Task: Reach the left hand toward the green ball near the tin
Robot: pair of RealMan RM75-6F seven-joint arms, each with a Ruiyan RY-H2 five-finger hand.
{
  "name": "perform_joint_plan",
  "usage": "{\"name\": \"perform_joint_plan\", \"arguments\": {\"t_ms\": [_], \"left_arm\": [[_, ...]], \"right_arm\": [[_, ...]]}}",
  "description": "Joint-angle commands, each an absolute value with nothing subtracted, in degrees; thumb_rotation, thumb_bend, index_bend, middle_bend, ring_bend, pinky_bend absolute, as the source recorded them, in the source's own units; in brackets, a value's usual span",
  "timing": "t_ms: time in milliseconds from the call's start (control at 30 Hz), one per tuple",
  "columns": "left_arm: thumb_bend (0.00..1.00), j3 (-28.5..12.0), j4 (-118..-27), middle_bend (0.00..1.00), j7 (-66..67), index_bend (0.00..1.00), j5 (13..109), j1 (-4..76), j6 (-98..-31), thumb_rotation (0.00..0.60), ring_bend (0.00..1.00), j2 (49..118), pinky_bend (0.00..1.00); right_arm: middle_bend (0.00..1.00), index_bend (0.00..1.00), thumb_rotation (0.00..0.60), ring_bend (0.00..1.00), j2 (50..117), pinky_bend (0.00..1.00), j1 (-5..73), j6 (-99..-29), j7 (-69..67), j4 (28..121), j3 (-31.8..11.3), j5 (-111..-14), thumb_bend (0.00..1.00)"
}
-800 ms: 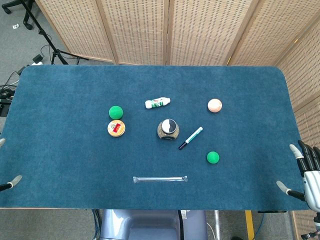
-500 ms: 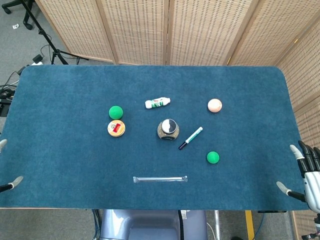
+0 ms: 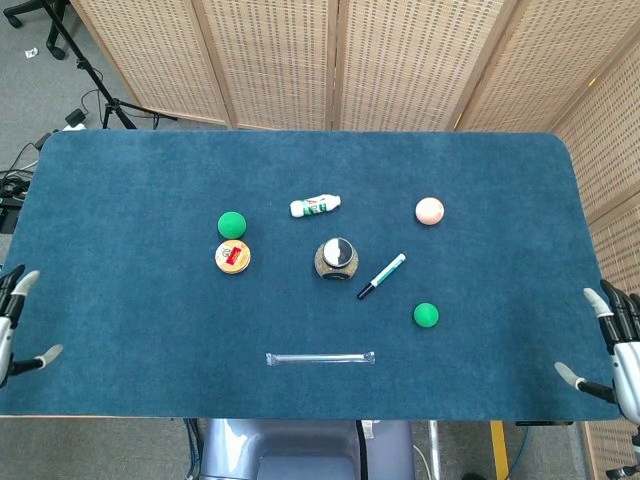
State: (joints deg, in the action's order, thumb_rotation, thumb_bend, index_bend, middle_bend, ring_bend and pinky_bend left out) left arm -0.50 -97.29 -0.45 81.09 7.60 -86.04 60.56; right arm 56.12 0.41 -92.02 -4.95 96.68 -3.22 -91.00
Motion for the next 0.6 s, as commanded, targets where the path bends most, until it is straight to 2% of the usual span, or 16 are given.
{"name": "perform_joint_plan", "arguments": {"t_ms": [33,67,100,167,233,367,600], "left_arm": [[0.22,-4.4,-96.8,0.70,2.7,0.00,80.1,12.7,-81.7,0.600,0.70,61.9,0.58],[0.31,-5.3,-96.8,0.79,2.4,0.00,79.6,13.8,-80.4,0.600,0.79,62.3,0.70],[0.38,-6.3,-96.6,0.84,2.1,0.00,79.2,15.0,-79.4,0.600,0.83,62.8,0.78],[0.63,-8.5,-95.5,0.91,1.5,0.00,78.8,17.3,-78.0,0.600,0.93,64.4,0.96],[0.77,-10.1,-93.6,0.92,2.6,0.00,77.4,19.7,-75.9,0.600,0.97,66.8,1.00],[0.86,-11.9,-95.4,0.92,6.8,0.00,69.0,24.4,-66.0,0.600,0.97,68.5,1.00],[0.86,-15.4,-93.8,0.92,13.8,0.00,53.5,32.4,-54.9,0.600,0.97,71.9,1.00]], "right_arm": [[0.00,0.00,0.600,0.00,56.1,0.00,0.6,-91.6,-5.0,96.6,-3.3,-90.7,0.00],[0.00,0.00,0.600,0.00,56.2,0.00,0.7,-91.5,-5.0,96.6,-3.4,-90.6,0.00],[0.00,0.00,0.600,0.00,56.2,0.00,0.8,-91.4,-4.9,96.6,-3.4,-90.5,0.00],[0.00,0.00,0.600,0.00,56.3,0.00,0.9,-91.1,-4.7,96.6,-3.4,-90.3,0.00],[0.00,0.00,0.600,0.00,56.4,0.00,1.1,-90.6,-4.6,96.5,-3.5,-90.1,0.00],[0.00,0.00,0.600,0.00,56.8,0.00,1.7,-89.3,-4.2,96.4,-3.7,-89.4,0.00],[0.00,0.00,0.600,0.00,57.2,0.00,2.3,-87.8,-3.4,96.1,-3.9,-88.0,0.00]]}}
